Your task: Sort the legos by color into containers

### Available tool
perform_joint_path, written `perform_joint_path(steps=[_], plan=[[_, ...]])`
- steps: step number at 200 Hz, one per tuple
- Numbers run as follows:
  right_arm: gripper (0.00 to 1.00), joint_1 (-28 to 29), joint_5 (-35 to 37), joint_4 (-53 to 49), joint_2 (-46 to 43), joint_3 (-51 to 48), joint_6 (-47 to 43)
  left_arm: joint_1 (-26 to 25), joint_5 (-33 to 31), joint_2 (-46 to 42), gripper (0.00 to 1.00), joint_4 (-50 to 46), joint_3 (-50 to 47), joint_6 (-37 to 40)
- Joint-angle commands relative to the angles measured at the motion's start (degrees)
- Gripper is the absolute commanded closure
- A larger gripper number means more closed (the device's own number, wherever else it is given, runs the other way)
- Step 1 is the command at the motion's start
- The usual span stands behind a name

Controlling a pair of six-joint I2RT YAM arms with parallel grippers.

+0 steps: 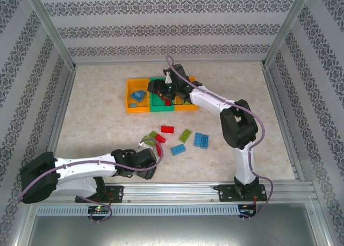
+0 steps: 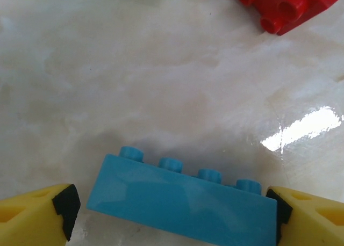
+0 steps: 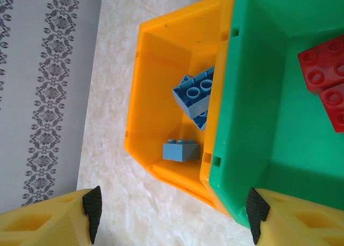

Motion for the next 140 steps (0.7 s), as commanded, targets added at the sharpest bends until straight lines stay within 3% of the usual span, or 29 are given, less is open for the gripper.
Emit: perform_joint_path(steps=[1, 53, 140], plan=[[0.26, -0.9, -0.6, 0.9, -3.0, -1.2, -1.2, -0.9, -1.2, 0.5, 0.11, 0.9, 1.6, 1.9], [0.26, -1.7, -0.6, 1.0, -4.0, -2.4, -1.2, -1.0, -0.5, 2.3, 0.16, 1.5, 2.0, 2.3], [0.26, -2.9, -0.7, 1.5, -6.3, -5.4, -1.6, -0.9, -1.8, 1.8, 0.37, 1.2, 2.3, 0.4]])
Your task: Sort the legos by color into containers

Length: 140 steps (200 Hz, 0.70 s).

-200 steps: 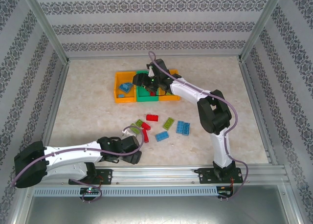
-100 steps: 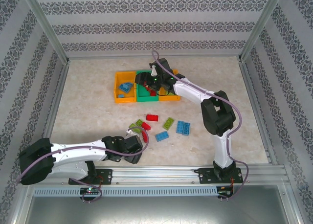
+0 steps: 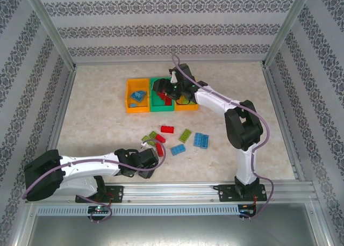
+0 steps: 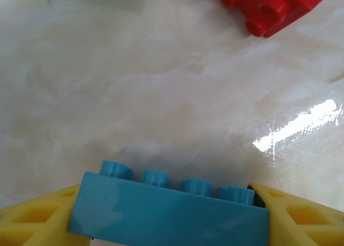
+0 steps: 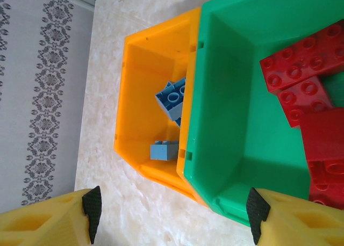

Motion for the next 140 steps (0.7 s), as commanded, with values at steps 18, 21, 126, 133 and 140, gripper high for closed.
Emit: perform_joint_path(steps=[18, 21, 126, 133, 140], plan=[[0.26, -0.4, -0.4, 1.0, -3.8, -2.0, -2.3, -0.8, -4.0, -2.1, 0.39, -2.0, 2.2, -2.0], [0.26, -0.4, -0.2, 1.0, -4.1, -2.3, -2.5, -0.8, -4.5, -2.4, 0.39, -2.5, 2.4, -2.2], [0.25, -0.8, 9.5, -0.7, -23.7, -25.1, -10.7, 18.6, -8.5, -7.8, 0.46, -5.0, 17.7, 12.8], [0.25, -0.8, 10.4, -0.8, -25.4, -27.1, -10.9, 21.2, -7.4, -6.9, 0.47, -4.0, 19.0, 14.1], [0.25, -0.8, 11.2, -0.9, -27.1, -29.1, -11.2, 23.7, -5.8, -5.8, 0.47, -3.0, 20.3, 15.2]])
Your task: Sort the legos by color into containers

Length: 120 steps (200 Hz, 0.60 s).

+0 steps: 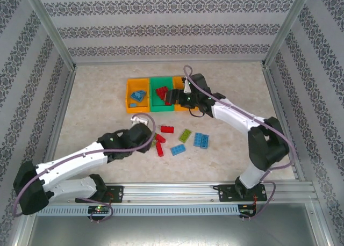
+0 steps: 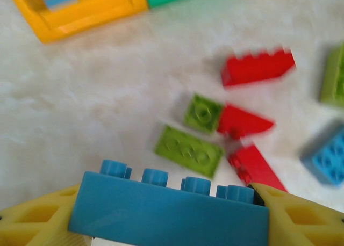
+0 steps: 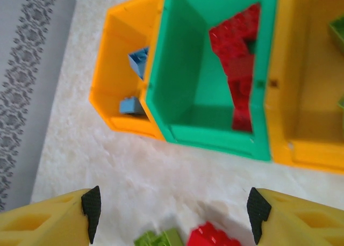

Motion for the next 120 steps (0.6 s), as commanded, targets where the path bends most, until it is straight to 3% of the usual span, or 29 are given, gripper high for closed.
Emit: perform_joint_path(steps=[1, 48, 82, 120], plan=[[0.25, -0.6, 4.9, -0.7, -5.6, -6.0, -2.9, 7.1, 3.0, 2.0, 0.47, 3.0, 4.1, 7.3], [0.24, 0.2, 8.4, -1.9, -16.1, -17.3, -3.1, 18.3, 8.4, 16.4, 0.51, 7.2, 15.4, 11.9], [0.24, 7.1, 17.5, -3.6, -22.2, -23.8, -3.1, 25.6, 13.7, 27.4, 0.52, 11.2, 23.3, 11.2], [0.24, 11.5, 23.3, -4.4, -25.2, -30.2, 0.9, 30.2, 18.0, 41.5, 0.55, 7.2, 38.4, 10.7]])
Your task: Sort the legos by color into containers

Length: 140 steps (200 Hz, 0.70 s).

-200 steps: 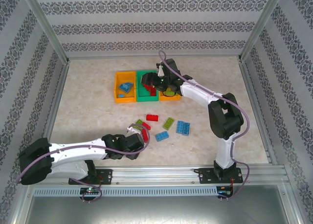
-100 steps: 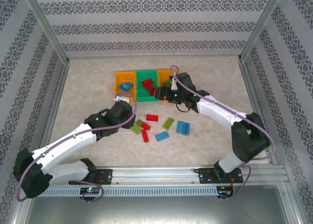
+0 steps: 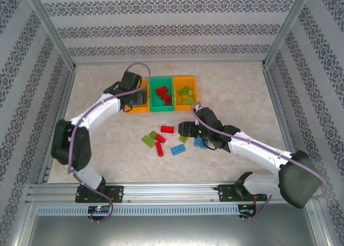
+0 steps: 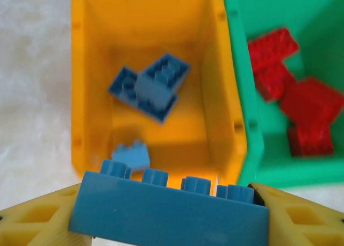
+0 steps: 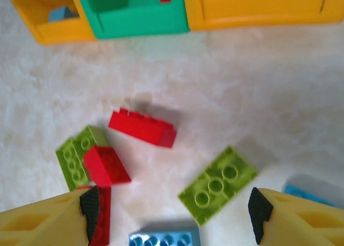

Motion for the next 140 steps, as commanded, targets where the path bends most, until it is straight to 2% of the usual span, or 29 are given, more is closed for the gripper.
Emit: perform_joint_path(steps=[1, 62, 105, 140], plan=[[0.24, 1.3, 6.6, -1.5, -1.9, -3.7, 2.7, 2.0, 4.0, 6.0, 0.55, -0.7, 8.5, 0.7], [0.24, 5.9, 9.8, -3.1, -2.3, -6.3, 5.8, 4.7, 4.4, 19.9, 0.52, -8.0, 25.2, -1.9], [0.24, 6.1, 10.8, -4.3, -3.7, -6.6, 6.2, 4.8, 5.0, 21.0, 0.48, -8.8, 25.9, -3.1], [0.24, 6.8, 10.8, -4.9, -4.0, -6.1, 5.7, 4.9, 5.4, 21.1, 0.37, -9.5, 26.0, -3.4]])
